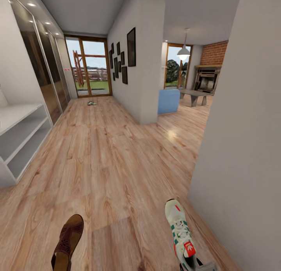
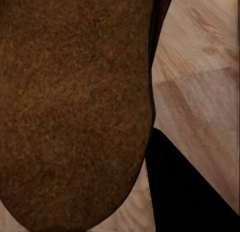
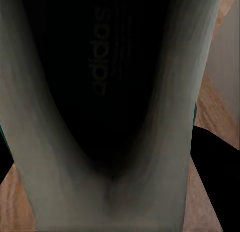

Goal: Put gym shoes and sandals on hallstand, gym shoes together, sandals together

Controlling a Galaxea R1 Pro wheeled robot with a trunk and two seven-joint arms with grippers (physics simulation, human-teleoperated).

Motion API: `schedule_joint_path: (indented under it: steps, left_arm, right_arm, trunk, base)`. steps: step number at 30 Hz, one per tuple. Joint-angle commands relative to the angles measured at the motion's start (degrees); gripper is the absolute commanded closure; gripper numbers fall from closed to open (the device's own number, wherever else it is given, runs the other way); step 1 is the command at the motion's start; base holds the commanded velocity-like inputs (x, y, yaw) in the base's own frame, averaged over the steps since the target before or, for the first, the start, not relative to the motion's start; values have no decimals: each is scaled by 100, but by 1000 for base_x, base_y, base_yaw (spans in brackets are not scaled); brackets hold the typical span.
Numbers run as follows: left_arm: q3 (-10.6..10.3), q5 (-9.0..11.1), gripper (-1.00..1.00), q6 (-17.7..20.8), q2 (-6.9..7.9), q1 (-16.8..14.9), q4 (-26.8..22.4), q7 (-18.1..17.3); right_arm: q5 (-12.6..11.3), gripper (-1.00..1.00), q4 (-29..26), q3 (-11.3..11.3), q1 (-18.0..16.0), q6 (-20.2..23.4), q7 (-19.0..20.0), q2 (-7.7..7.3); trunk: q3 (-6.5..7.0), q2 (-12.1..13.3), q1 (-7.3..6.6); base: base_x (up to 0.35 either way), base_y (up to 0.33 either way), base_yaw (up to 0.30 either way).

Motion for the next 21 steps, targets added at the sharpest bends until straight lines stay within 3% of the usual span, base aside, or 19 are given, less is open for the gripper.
schedule_joint_path:
  steps: [1, 5, 15, 21]
  left_arm:
    - [39, -76, 100, -7, -6, 0, -9, -20]
    - [41, -74, 100, -7, -6, 0, -10, -18]
    - [61, -66, 100, -3, -6, 0, -13, -13]
    - [68, -73, 100, -6, -6, 0, -7, -17]
  right_arm:
    - [3, 100, 2, 30, -3, -9, -62, 22]
    - [13, 100, 12, 20, -3, -19, -69, 178]
    - [14, 100, 15, 15, -3, -21, -72, 200]
    - [14, 100, 15, 15, -3, -15, -72, 199]
  trunk:
    - [-4, -2, -4]
    - [-15, -2, -4]
    - [-65, -2, -4]
    - [-95, -2, -4]
  base:
    - [-286, -159, 0]
    - [-300, -137, 95]
    - [-304, -123, 220]
    - [-103, -21, 235]
